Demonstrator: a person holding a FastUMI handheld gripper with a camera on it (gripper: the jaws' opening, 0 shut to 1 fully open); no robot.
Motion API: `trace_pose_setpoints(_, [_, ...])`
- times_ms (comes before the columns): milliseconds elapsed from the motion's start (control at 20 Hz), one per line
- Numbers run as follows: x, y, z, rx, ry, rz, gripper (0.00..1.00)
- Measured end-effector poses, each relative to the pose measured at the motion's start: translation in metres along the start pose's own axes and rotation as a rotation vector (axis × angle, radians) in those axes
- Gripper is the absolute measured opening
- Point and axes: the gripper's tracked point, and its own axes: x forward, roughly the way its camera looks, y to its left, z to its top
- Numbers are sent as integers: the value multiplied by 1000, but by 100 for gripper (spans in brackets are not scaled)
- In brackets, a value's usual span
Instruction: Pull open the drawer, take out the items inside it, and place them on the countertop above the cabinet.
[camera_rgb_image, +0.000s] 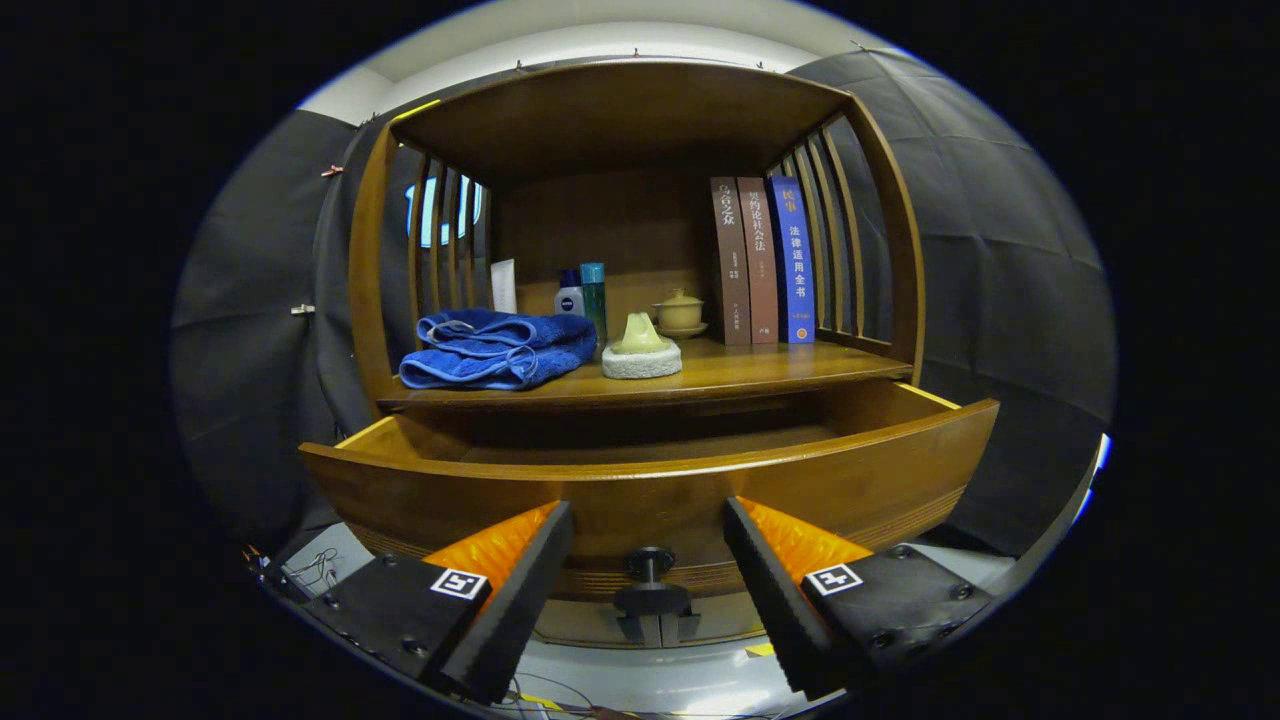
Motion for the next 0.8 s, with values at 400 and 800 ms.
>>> trace_pose_setpoints(400, [65, 2, 13, 2, 16, -8, 100])
trace_pose_setpoints(800, [78, 2, 11, -4, 9, -7, 100])
